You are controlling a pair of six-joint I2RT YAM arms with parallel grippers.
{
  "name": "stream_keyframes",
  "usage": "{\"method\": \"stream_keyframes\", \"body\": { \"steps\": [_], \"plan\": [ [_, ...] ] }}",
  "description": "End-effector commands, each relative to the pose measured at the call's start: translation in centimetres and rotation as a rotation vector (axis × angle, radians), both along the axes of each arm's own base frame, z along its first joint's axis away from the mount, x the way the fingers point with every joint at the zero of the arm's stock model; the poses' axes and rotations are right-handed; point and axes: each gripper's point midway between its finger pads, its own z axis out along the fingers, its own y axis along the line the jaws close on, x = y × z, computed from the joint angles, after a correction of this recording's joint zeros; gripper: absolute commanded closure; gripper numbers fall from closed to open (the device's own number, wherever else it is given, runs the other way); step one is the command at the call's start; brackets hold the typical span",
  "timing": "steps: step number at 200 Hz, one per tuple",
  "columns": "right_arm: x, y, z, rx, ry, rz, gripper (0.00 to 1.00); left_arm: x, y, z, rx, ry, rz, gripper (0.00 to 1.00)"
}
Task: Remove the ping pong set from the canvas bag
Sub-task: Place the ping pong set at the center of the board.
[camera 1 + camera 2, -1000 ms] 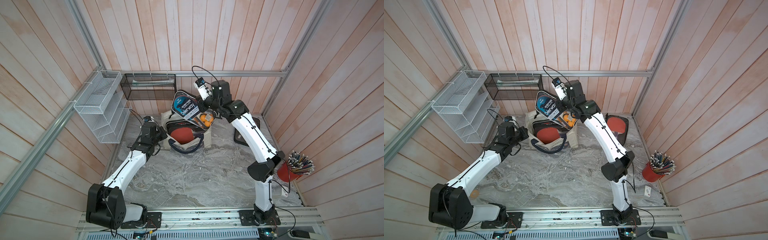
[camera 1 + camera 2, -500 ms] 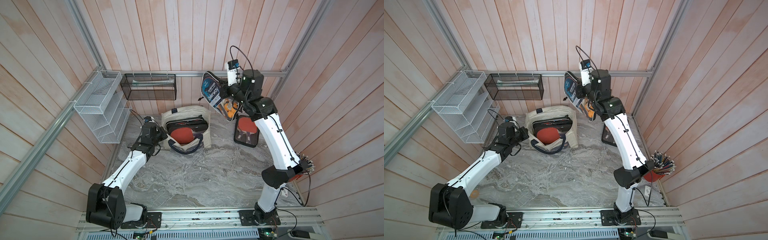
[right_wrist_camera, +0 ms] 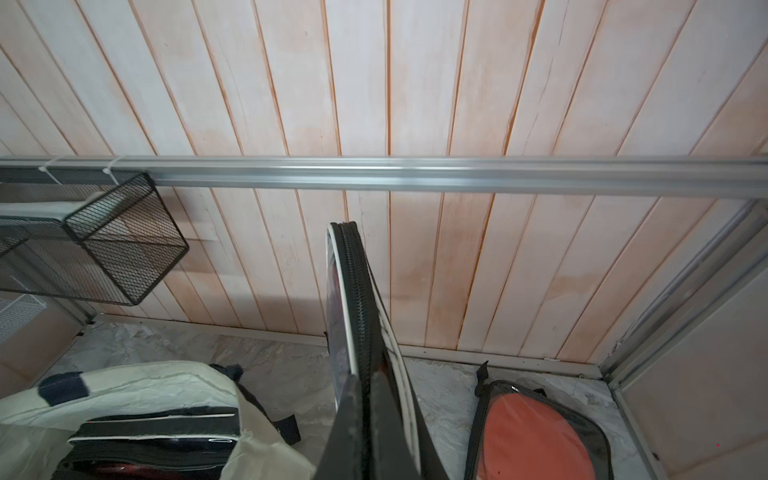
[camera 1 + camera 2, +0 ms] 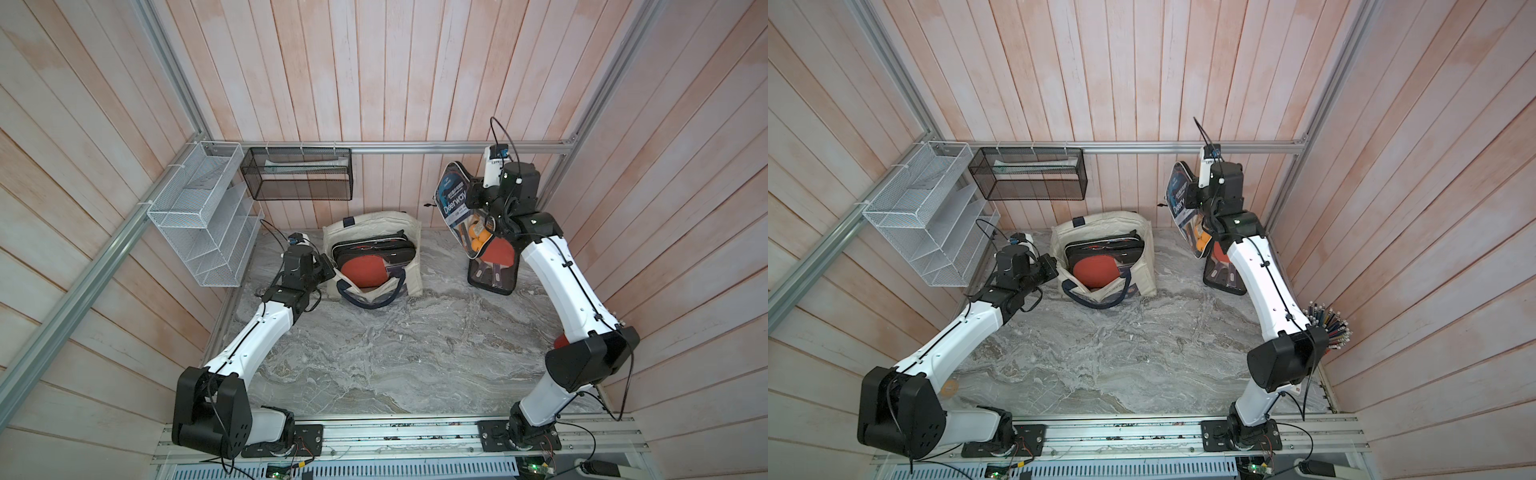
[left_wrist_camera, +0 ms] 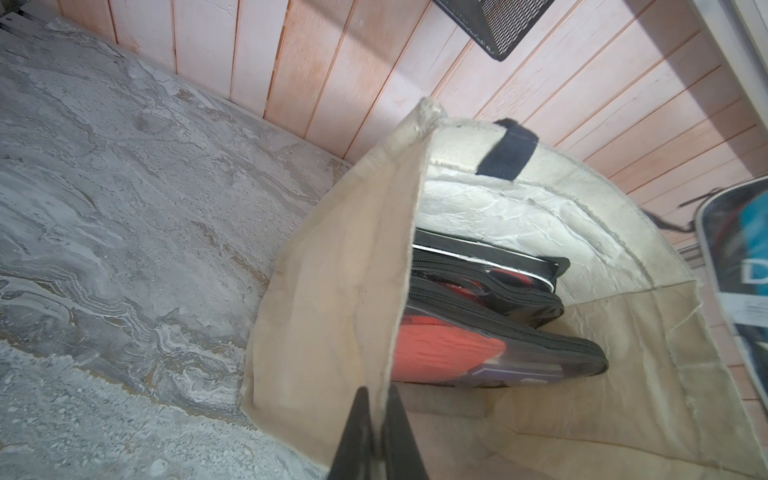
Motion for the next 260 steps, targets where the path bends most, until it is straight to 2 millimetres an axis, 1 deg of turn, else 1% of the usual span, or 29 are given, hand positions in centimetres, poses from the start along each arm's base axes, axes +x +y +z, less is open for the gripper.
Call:
{"method": "stream_keyframes", "body": {
  "steps": [1, 45, 77, 114, 132, 149, 161, 173, 203, 219, 235, 260],
  "plan": [
    [0.4, -0.5, 3.3, 0.094, -0.145, 0.001, 1.00, -0.6, 0.3, -2.0, 0.009, 0.052, 0.007, 1.00],
    [3.5, -0.1, -4.6, 0.119, -0.033, 0.007, 1.00, -0.5, 0.4, -1.9, 0.007, 0.052, 0.009, 1.00],
    [5.8, 0.5, -9.3, 0.190, 0.034, 0.042, 1.00, -0.5, 0.3, -1.9, 0.008, 0.049, 0.007, 1.00],
    [8.5, 2.4, -13.8, 0.288, 0.102, 0.115, 1.00, -0.4, 0.4, -1.8, 0.012, 0.049, 0.007, 1.00],
    [9.4, 3.4, -15.5, 0.338, 0.132, 0.149, 1.00, -0.4, 0.4, -1.8, 0.014, 0.048, 0.008, 1.00],
    [10.0, 3.4, -16.7, 0.378, 0.156, 0.149, 1.00, -0.4, 0.4, -1.9, 0.019, 0.050, 0.010, 1.00],
    [10.4, 3.0, -17.7, 0.377, 0.168, 0.115, 1.00, -0.4, 0.5, -1.8, 0.022, 0.049, 0.011, 1.00],
    [10.7, 1.9, -18.6, 0.369, 0.183, 0.069, 1.00, -0.4, 0.5, -1.7, 0.025, 0.047, 0.012, 1.00],
    [11.0, -2.5, -21.2, 0.359, 0.226, -0.058, 1.00, -0.2, 0.5, -1.9, 0.027, 0.051, 0.011, 1.00],
    [11.0, -4.0, -22.5, 0.351, 0.253, -0.090, 1.00, -0.1, 0.4, -2.0, 0.021, 0.050, 0.009, 1.00],
    [11.0, -4.5, -23.8, 0.338, 0.286, -0.095, 1.00, 0.1, 0.3, -2.3, 0.016, 0.054, 0.007, 1.00],
    [11.0, -4.0, -26.3, 0.310, 0.346, -0.074, 1.00, 0.4, 0.1, -2.4, 0.011, 0.057, 0.003, 1.00]
  ]
}}
